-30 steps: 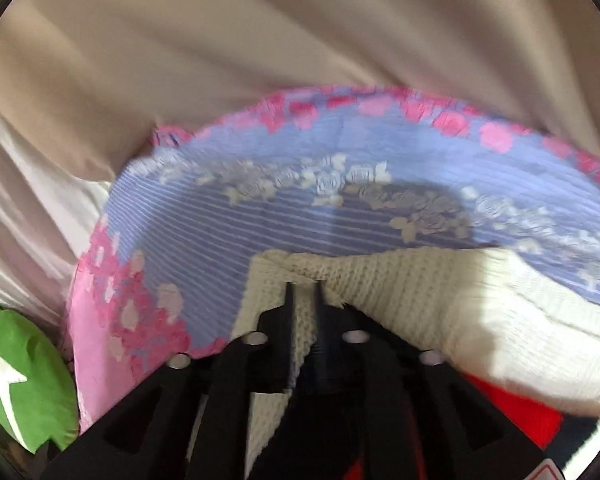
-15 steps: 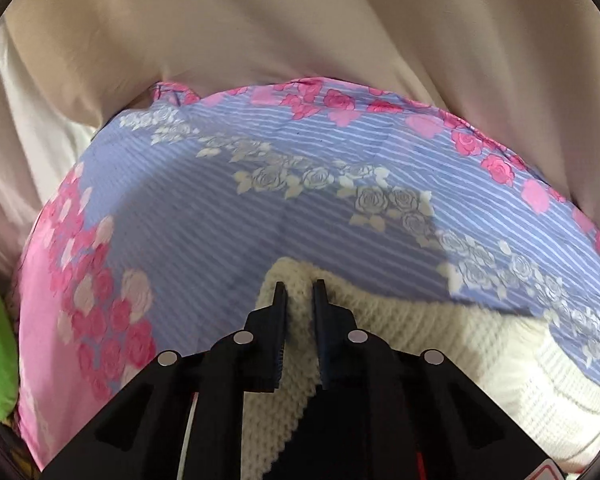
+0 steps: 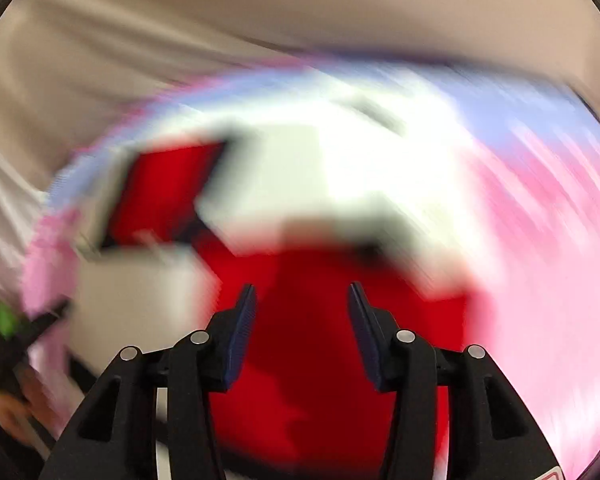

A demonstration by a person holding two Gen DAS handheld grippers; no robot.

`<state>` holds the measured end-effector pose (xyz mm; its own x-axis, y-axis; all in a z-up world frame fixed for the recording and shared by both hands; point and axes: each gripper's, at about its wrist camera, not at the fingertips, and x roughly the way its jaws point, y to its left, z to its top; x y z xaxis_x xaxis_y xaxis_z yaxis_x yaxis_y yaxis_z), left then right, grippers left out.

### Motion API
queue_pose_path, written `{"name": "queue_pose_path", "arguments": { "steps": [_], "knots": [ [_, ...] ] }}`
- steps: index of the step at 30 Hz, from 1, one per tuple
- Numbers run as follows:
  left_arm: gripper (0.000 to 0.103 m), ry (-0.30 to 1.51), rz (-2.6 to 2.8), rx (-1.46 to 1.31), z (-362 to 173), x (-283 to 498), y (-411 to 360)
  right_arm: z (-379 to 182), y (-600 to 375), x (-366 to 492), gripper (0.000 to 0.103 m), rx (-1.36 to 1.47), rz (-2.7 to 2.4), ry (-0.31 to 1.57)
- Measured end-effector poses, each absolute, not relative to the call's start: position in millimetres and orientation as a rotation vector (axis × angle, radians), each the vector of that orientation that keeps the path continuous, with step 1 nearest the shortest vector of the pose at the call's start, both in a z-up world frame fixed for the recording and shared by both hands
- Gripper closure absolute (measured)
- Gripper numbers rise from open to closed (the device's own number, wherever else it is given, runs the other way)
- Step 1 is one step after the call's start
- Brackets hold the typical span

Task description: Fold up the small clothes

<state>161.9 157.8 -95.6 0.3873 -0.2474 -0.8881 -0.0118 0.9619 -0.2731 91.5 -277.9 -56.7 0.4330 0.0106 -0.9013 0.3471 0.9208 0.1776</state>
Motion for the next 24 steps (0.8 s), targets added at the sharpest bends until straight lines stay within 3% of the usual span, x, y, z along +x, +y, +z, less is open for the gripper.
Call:
{"name": "queue_pose_path", "arguments": {
  "steps": [5,7,9,12,13,16,17,19,20,21,22,23,24],
  "knots": [
    [0.05,1.335,-0.198,-0.315,-106.3,82.6,181.6,-85.0,-300.5,-74.0,0.055,0.544,-0.356,1.26],
    [0.045,1.371,-0.245,-0.358,-104.4,62.1,181.8,-96.5,-284.5,-111.1,0.055,0.586,-0.35,1.299],
    [0.04,1.369,-0.291,-0.378,-102.4,55.8,180.4,-106.5,-265.1,-129.5,0.054,0.637,-0.316,1.308],
    [0.033,1.403,-0.317,-0.386,-114.3,53.5,175.4,-109.5,-237.0,-132.4,0.039,0.617,-0.278,1.269],
    [0.026,1.358,-0.324,-0.385,-112.1,51.2,172.5,-110.4,-229.9,-128.8,0.037,0.597,-0.269,1.265],
    [0.026,1.323,-0.324,-0.312,-109.6,44.5,156.5,-109.7,-216.6,-112.9,0.037,0.576,-0.269,1.225],
    [0.028,1.32,-0.333,-0.301,-109.1,40.8,152.1,-110.0,-216.2,-108.4,0.037,0.592,-0.271,1.206],
    [0.052,1.326,-0.347,-0.283,-108.4,36.8,144.4,-110.7,-219.9,-97.0,0.037,0.632,-0.285,1.178],
    [0.06,1.333,-0.343,-0.279,-108.7,36.0,142.8,-111.9,-222.9,-94.1,0.038,0.657,-0.28,1.165],
    [0.082,1.346,-0.325,-0.291,-109.1,34.6,142.0,-112.0,-225.8,-89.6,0.046,0.676,-0.278,1.156],
    [0.087,1.355,-0.315,-0.321,-109.9,33.7,146.3,-111.8,-229.9,-89.6,0.072,0.685,-0.27,1.154],
    [0.089,1.356,-0.293,-0.359,-109.3,32.5,149.5,-113.1,-237.3,-87.6,0.091,0.706,-0.246,1.159],
    [0.091,1.347,-0.268,-0.397,-107.4,30.5,152.9,-114.7,-246.5,-86.8,0.094,0.743,-0.223,1.167]
  ]
}}
